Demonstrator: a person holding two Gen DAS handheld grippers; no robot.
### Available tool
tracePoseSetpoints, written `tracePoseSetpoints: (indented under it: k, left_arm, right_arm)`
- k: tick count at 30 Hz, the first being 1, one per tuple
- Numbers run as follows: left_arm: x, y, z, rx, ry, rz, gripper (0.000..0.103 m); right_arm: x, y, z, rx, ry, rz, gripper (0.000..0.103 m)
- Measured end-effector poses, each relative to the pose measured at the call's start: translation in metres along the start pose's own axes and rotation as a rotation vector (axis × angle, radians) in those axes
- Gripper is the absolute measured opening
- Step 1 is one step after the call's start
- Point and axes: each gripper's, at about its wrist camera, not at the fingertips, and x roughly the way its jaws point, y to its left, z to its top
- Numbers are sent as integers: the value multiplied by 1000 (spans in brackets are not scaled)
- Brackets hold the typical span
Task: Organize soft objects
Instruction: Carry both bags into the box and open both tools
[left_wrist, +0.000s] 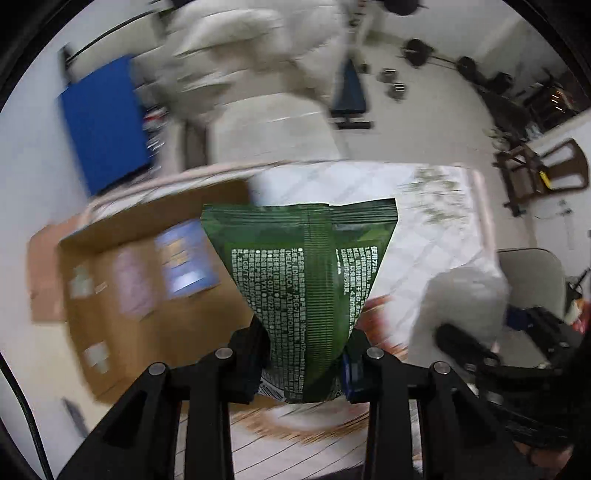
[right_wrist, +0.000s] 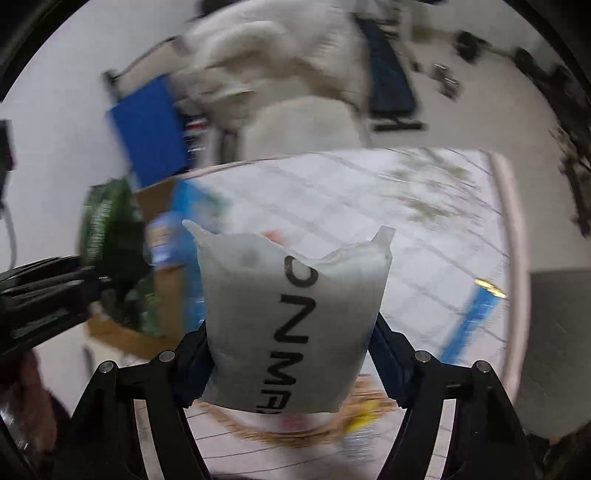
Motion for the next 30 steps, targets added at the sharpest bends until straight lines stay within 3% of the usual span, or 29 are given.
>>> tracePoseSetpoints:
  k: [2,7,13,19,30]
  left_arm:
    - [1,51,-17,-44,35,41,29]
    - [39,153,-37,-143,146,105,29]
    - [104,200,-39,-131,311,66,29]
    - [144,214,-45,-116,416,39,29]
    - [178,227,-55,-117,487,-15,30]
  right_arm:
    - [3,54,-7,-61,13,46,77]
    - [65,162,-6,-128,71,102,77]
    - [159,236,-13,-132,163,47,77]
    - [214,264,-22,-158,220,-17,77]
    - [254,276,-24,-152,263,-83,78]
